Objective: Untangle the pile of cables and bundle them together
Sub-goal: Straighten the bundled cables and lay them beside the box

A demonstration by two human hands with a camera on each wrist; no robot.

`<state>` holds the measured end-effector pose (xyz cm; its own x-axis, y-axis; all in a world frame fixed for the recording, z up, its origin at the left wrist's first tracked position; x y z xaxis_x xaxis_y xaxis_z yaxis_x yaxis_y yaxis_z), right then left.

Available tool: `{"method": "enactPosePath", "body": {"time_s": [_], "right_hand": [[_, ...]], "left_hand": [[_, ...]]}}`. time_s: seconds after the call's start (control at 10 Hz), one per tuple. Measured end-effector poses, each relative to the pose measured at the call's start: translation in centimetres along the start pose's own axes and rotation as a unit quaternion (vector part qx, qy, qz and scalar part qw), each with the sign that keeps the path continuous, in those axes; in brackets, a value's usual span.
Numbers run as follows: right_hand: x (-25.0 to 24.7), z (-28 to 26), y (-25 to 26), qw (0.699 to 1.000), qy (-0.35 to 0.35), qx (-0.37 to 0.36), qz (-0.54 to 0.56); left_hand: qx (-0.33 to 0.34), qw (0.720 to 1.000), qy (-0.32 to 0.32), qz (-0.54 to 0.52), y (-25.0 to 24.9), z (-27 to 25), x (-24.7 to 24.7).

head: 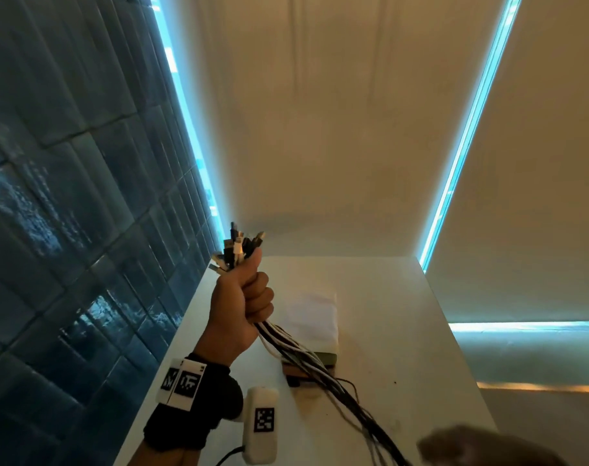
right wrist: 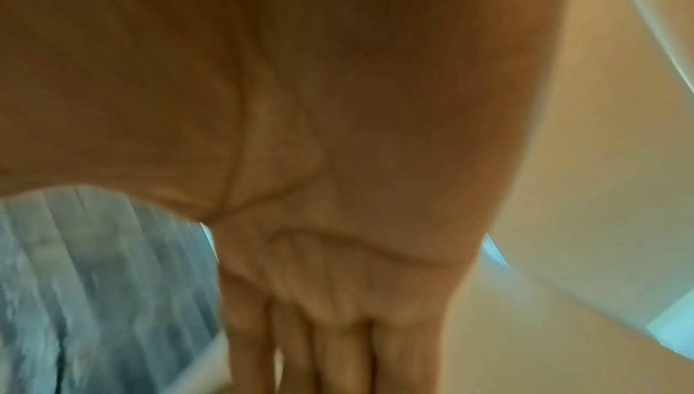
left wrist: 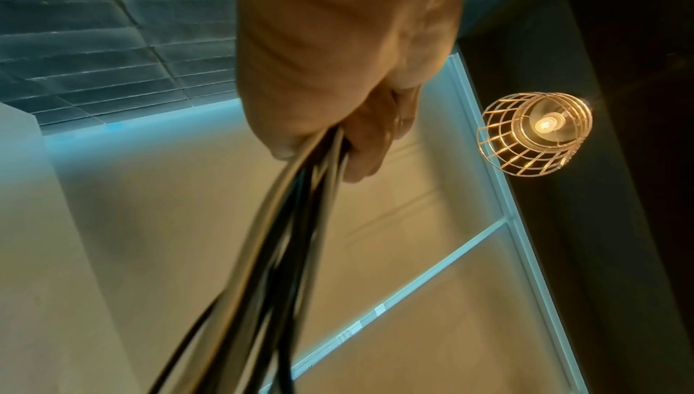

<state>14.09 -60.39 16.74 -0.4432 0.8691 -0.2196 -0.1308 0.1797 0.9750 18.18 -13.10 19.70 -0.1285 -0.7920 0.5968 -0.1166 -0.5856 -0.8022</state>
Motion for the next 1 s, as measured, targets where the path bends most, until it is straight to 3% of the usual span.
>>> {"method": "enactPosePath", "body": {"time_s": [0.1, 0.2, 0.3, 0.4, 0.6, 0.8, 1.0], "right_hand": [[16.3, 6.8, 1.5, 0.995, -0.034, 0.087, -0.022], [22.1, 10.7, 8.0, 0.998, 0.032, -0.022, -0.056], [29.6, 14.1, 7.8, 0.983, 0.174, 0.008, -0.057], [34.5, 14.6, 5.1, 0.964, 0.255, 0.079, 0.0], [36.4, 12.3, 2.8, 0.927, 0.302, 0.158, 0.154], [36.3, 9.4, 0.5, 0.863, 0.386, 0.206, 0.253], [30.8, 9.7, -0.5, 0.885, 0.345, 0.241, 0.201]], "left_hand": [[-0.028, 0.999, 0.037, 0.015, 1.1, -0.5, 1.6], [-0.048, 0.997, 0.059, 0.03, 2.6, -0.9, 3.4], [-0.041, 0.995, 0.077, 0.053, 3.3, -1.3, 4.6], [-0.043, 0.993, 0.077, 0.074, 3.1, -1.8, 4.4], [-0.121, 0.988, 0.088, 0.033, 3.2, -2.8, 2.1], [-0.178, 0.98, 0.084, 0.02, 3.8, -3.5, 0.9], [-0.239, 0.956, 0.088, 0.146, 5.4, -4.9, 0.9]]}}
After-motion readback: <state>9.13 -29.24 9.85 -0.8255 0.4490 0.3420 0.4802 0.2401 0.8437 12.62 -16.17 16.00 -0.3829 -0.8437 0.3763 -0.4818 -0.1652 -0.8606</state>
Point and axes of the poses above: each hand's wrist, its own z-axis towards the middle knuckle, its own x-axis out of the palm, y = z × x, the point moved 9 cm from there along z, towards the middle knuckle, and after that the axes turned 7 degrees about y, right-handed, at the moved point
